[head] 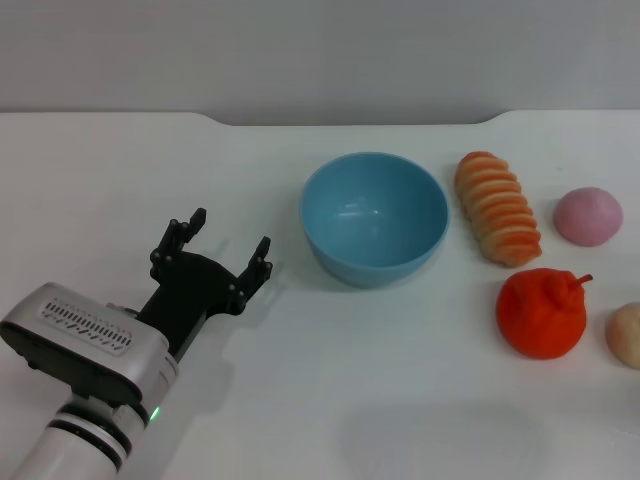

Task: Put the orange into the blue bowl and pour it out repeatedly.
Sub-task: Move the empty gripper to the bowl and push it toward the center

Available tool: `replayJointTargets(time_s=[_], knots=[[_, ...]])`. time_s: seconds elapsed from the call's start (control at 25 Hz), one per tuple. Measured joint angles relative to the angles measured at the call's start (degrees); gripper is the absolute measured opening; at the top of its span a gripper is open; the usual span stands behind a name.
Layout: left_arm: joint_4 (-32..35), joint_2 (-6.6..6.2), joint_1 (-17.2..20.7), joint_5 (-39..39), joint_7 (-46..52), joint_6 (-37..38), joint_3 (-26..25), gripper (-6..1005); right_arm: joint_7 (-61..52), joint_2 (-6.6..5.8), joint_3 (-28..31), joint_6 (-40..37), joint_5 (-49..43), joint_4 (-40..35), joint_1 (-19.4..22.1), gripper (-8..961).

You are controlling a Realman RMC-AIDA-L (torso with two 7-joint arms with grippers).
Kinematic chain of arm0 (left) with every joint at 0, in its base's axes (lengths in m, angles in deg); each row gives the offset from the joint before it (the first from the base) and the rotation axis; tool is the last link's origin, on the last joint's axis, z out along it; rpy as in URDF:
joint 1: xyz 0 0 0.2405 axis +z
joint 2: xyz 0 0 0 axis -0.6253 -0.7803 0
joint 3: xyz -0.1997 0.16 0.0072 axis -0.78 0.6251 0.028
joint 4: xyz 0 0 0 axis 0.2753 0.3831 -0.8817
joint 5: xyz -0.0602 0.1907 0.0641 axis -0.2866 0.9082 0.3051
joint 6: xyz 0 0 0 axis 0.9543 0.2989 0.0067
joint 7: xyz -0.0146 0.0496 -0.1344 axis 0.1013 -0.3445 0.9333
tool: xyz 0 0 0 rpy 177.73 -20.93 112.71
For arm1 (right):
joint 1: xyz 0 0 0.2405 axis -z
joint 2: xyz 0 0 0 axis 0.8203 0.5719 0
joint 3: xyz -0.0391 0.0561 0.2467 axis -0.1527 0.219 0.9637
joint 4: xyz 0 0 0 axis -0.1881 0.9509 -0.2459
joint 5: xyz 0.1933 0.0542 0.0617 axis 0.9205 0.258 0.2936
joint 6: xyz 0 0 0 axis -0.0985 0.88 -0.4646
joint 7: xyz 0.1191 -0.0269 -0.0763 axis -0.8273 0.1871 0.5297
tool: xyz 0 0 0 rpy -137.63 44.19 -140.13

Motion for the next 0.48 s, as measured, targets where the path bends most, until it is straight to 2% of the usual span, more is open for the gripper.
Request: replayJointTargets(time_s=[0.48], knots=[[0.24,0.0,0.11,0.0,0.55,0.73,0.07,811,0.0,0.0,0.27,0.23,0.0,0.05,0.03,760]])
